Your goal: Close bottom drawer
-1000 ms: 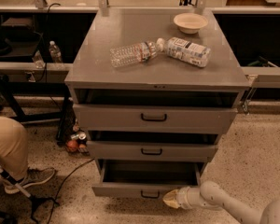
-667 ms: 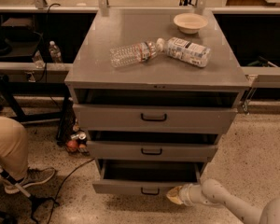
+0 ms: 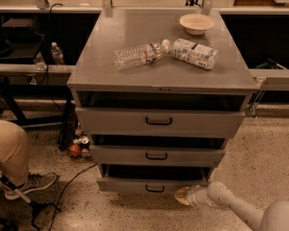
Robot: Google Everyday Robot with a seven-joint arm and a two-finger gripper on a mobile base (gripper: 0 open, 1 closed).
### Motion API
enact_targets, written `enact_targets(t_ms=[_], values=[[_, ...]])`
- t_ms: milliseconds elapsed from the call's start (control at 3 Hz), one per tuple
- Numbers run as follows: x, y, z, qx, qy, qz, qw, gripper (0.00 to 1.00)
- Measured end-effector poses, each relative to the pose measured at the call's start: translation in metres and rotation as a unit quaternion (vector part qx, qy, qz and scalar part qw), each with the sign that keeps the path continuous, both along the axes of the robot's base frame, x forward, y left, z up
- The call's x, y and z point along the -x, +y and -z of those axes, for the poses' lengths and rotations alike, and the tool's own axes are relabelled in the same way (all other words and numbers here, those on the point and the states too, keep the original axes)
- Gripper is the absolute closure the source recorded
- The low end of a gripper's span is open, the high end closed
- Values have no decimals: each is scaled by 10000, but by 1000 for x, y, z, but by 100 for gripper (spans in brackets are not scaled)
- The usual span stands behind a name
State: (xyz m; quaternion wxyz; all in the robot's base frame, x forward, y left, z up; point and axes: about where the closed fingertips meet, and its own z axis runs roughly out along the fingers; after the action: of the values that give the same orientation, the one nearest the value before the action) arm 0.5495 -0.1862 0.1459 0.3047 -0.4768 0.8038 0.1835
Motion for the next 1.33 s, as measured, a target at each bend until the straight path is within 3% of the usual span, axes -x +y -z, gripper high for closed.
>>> enact_targets(t_ms=[667,1000,1333], values=[[-57,-7,7,341,-678,27,9971,100],[-72,-4,6,422,-862,-9,9954,100],[-71,-4,6,422,-862,-9,9954,100]])
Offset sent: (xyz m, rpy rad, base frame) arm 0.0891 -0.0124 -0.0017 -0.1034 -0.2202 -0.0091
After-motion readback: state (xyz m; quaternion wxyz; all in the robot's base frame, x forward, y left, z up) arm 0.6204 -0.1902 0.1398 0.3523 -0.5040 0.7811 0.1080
